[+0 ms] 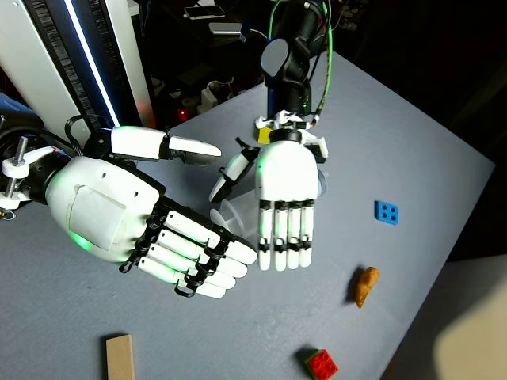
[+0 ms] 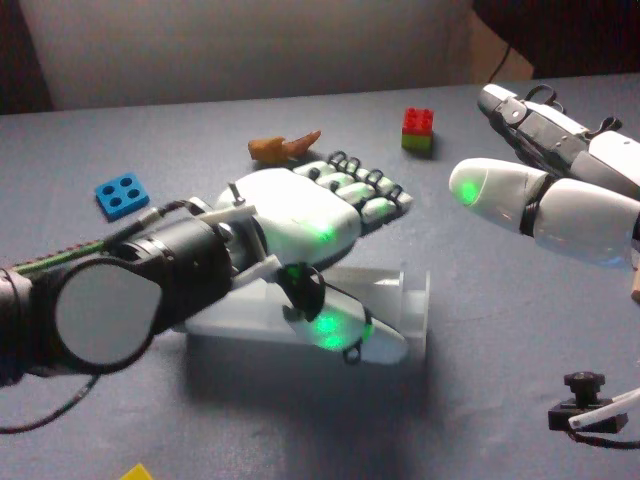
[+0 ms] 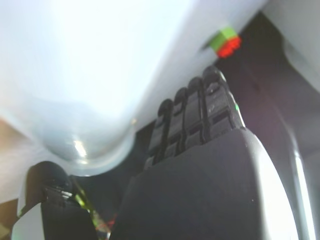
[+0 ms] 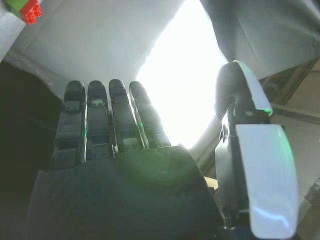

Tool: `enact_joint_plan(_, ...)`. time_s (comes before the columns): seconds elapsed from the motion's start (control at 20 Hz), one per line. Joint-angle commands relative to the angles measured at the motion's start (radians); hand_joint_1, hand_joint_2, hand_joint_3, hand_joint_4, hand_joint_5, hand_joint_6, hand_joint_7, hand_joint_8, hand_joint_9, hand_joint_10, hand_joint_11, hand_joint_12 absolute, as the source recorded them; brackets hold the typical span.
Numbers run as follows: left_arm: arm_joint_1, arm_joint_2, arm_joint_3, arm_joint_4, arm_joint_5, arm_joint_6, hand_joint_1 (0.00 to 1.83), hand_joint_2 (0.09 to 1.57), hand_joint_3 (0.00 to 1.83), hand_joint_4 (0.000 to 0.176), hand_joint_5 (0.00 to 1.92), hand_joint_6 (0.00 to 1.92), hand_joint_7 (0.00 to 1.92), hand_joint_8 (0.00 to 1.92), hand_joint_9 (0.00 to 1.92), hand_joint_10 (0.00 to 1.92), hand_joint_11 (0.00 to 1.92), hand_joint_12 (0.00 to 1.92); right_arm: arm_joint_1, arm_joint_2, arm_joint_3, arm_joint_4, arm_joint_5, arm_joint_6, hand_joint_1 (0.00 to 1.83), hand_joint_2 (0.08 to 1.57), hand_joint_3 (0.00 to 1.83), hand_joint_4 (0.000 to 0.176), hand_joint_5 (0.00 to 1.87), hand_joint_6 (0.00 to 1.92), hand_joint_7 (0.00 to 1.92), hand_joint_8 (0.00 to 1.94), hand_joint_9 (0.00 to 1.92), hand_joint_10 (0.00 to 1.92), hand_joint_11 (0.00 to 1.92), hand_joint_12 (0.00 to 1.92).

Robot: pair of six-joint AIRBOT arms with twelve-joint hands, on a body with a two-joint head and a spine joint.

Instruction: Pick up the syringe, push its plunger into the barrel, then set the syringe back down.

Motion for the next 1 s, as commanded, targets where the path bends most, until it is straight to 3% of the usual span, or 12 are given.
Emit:
enact_joint_plan(0.0,-0.018,0.009,-0.002,0.031,0.077,-0.002,0.21,0.93,0.0,0.0,0.0,0.0,0.0,0.0,0.0,0.0,0.0,0.09,0.013,0.003,0.001,-0.049,0.094,0.011,0.25,1.17,0.0,0.0,0.0,0.0,0.01,0.0,0.0,0.0,0.0,0.0)
enact_joint_plan(0.3,-0.043,0.082,-0.022,-0.047,0.083,0.012,0.22,0.95,0.0,0.0,0.0,0.0,0.0,0.0,0.0,0.0,0.0,0.16,0.013,0.003,0.003,-0.047,0.094,0.012,0.27,1.16,0.0,0.0,0.0,0.0,0.03,0.0,0.03,0.01,0.02,0.02)
enact_joint_plan(0.4,-0.051,0.11,-0.054,-0.209,0.163,0.144,0.23,0.96,0.01,0.0,0.0,0.0,0.0,0.0,0.0,0.0,0.0,0.16,0.013,0.003,0.003,-0.047,0.094,0.012,0.28,1.16,0.0,0.0,0.0,0.0,0.03,0.0,0.03,0.01,0.03,0.02)
enact_joint_plan(0.6,-0.072,0.15,-0.128,-0.49,0.398,0.323,0.22,0.96,0.0,0.0,0.02,0.0,0.02,0.0,0.02,0.0,0.0,0.25,0.013,0.004,0.003,-0.047,0.094,0.012,0.29,1.16,0.0,0.0,0.0,0.0,0.03,0.0,0.03,0.0,0.02,0.03)
enact_joint_plan(0.65,-0.091,0.157,-0.152,-0.567,0.462,0.415,0.22,0.96,0.0,0.0,0.03,0.0,0.03,0.01,0.03,0.0,0.0,0.24,0.013,0.004,0.003,-0.046,0.094,0.012,0.29,1.16,0.0,0.0,0.01,0.0,0.04,0.0,0.04,0.01,0.03,0.04)
enact_joint_plan(0.8,-0.127,0.175,-0.217,-0.659,0.6,0.509,0.25,0.95,0.0,0.0,0.05,0.0,0.06,0.01,0.06,0.01,0.0,0.28,0.013,0.004,0.003,-0.046,0.094,0.013,0.31,1.15,0.0,0.0,0.04,0.0,0.07,0.0,0.07,0.01,0.0,0.22)
enact_joint_plan(0.95,-0.144,0.175,-0.287,-0.72,0.75,0.532,0.22,0.97,0.0,0.0,0.18,0.01,0.24,0.01,0.23,0.02,0.0,0.65,0.014,0.004,0.004,-0.046,0.093,0.013,0.4,1.12,0.0,0.0,0.18,0.01,0.23,0.01,0.22,0.02,0.0,0.65)
